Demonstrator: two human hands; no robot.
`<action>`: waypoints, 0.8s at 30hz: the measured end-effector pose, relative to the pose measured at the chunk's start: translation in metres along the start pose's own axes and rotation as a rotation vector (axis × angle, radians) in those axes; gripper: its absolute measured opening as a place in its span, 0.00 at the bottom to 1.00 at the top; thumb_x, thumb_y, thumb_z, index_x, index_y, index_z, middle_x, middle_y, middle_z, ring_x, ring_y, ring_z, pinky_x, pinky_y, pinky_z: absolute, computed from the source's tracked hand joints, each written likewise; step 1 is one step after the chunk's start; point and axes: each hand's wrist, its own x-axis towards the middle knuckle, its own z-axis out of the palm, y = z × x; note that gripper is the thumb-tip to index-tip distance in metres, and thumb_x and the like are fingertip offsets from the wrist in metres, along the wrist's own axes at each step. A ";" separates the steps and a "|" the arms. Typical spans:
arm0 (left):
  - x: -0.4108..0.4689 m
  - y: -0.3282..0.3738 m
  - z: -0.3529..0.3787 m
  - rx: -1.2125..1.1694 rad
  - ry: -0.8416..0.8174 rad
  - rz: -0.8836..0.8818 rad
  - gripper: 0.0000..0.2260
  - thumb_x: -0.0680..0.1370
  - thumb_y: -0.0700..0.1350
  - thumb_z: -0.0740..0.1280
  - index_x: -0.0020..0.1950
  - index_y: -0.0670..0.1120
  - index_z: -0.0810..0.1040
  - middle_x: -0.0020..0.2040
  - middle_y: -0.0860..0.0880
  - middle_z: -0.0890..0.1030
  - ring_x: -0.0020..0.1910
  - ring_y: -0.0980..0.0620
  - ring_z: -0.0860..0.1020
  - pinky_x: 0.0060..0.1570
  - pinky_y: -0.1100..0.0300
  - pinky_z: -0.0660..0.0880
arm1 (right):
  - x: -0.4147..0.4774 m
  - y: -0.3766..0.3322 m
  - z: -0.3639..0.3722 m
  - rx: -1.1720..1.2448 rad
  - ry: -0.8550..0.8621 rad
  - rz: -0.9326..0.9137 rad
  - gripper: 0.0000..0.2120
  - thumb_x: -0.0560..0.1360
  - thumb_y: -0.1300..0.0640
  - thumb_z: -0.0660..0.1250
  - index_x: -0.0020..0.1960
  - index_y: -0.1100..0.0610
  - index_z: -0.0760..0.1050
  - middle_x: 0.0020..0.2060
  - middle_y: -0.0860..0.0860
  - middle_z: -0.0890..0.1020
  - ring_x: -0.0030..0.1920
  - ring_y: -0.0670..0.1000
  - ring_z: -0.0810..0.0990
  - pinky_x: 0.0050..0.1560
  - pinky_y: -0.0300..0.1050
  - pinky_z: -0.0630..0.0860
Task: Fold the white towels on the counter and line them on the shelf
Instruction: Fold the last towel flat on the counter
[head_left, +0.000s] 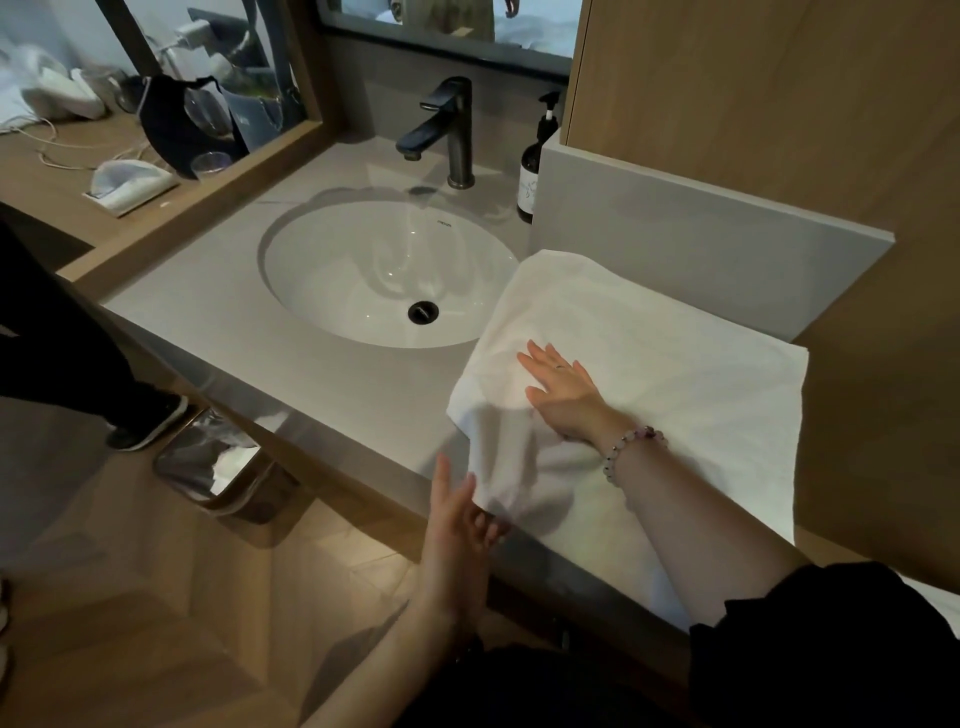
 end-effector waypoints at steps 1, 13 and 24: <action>0.005 0.002 -0.001 -0.088 -0.014 -0.058 0.24 0.73 0.53 0.66 0.68 0.50 0.72 0.59 0.44 0.79 0.53 0.46 0.80 0.50 0.56 0.75 | 0.000 0.000 0.000 0.002 0.003 -0.001 0.25 0.81 0.58 0.52 0.77 0.50 0.52 0.77 0.44 0.48 0.76 0.43 0.43 0.73 0.43 0.38; 0.002 0.007 0.004 0.397 -0.153 0.149 0.39 0.66 0.71 0.63 0.73 0.60 0.54 0.65 0.69 0.64 0.61 0.70 0.67 0.49 0.79 0.69 | 0.000 0.003 0.002 0.067 0.024 -0.004 0.25 0.80 0.58 0.52 0.76 0.48 0.54 0.76 0.42 0.49 0.75 0.41 0.44 0.72 0.41 0.37; -0.004 -0.013 -0.042 1.595 0.100 0.379 0.34 0.68 0.72 0.33 0.69 0.59 0.28 0.76 0.53 0.56 0.74 0.54 0.53 0.73 0.62 0.42 | -0.003 0.004 0.003 0.059 0.051 -0.026 0.24 0.81 0.58 0.53 0.76 0.49 0.56 0.76 0.42 0.50 0.76 0.42 0.45 0.72 0.41 0.38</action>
